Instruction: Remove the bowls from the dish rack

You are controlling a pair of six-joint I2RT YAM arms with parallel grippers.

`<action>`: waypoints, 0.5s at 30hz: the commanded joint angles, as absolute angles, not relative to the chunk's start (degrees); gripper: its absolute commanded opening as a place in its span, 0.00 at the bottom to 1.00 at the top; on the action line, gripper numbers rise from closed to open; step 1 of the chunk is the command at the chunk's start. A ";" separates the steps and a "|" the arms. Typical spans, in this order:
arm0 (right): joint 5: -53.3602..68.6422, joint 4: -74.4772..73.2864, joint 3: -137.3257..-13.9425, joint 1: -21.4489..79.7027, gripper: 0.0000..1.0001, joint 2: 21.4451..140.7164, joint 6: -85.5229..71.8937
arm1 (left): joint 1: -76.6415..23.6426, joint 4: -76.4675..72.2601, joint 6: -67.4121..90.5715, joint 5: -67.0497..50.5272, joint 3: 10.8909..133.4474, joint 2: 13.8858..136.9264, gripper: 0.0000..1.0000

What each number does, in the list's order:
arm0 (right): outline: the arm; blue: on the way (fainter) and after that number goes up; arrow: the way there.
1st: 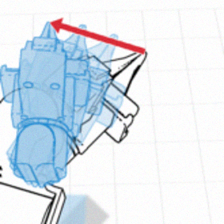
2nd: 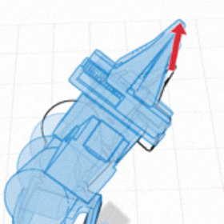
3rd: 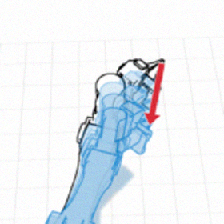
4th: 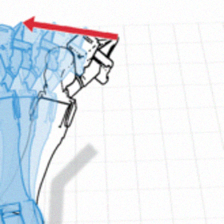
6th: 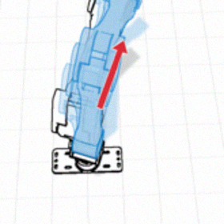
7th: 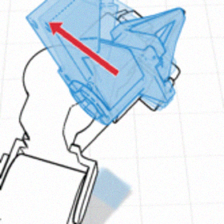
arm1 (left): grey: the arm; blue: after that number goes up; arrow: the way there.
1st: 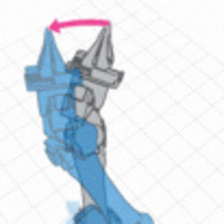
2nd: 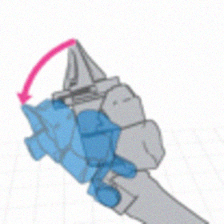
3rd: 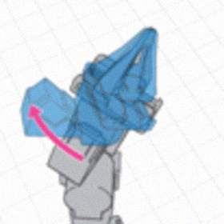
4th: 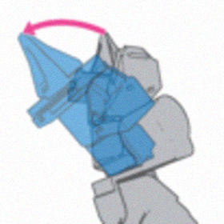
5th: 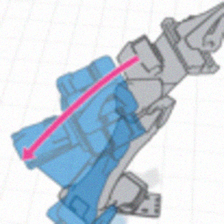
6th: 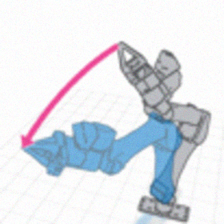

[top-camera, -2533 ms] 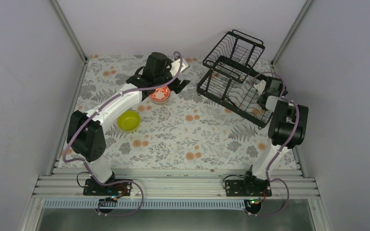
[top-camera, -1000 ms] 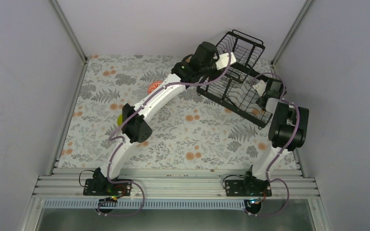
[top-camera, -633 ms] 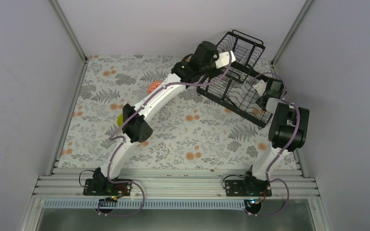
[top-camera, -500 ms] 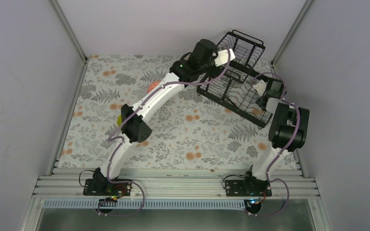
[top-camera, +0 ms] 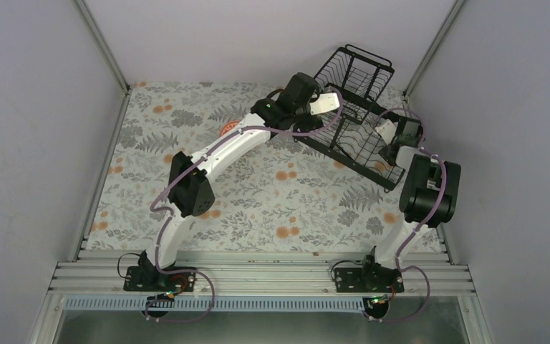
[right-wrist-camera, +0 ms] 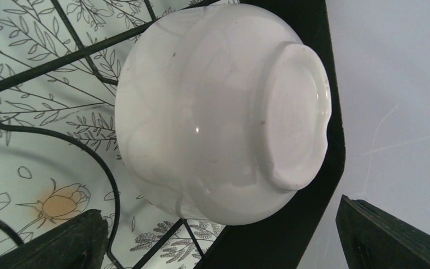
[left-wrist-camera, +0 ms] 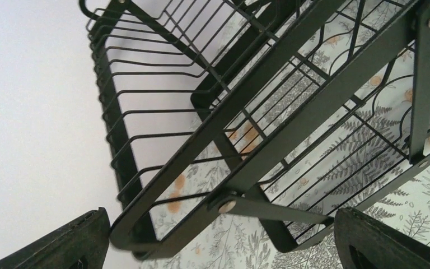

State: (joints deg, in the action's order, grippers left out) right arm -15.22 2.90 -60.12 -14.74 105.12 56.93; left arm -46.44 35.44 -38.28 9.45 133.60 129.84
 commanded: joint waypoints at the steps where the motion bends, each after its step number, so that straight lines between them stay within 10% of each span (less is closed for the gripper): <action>1: -13.27 2.28 -59.02 -15.61 1.00 102.92 55.81 | -47.70 27.99 -41.72 13.04 127.34 123.07 0.99; 15: -12.00 1.48 -59.44 -17.49 1.00 103.05 54.88 | -43.14 14.35 -18.68 7.20 97.23 108.26 1.00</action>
State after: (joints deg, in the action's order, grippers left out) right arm -13.04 1.61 -59.13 -16.75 104.51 56.86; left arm -45.87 20.75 -29.82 13.17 103.13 112.33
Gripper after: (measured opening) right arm 0.996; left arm 0.998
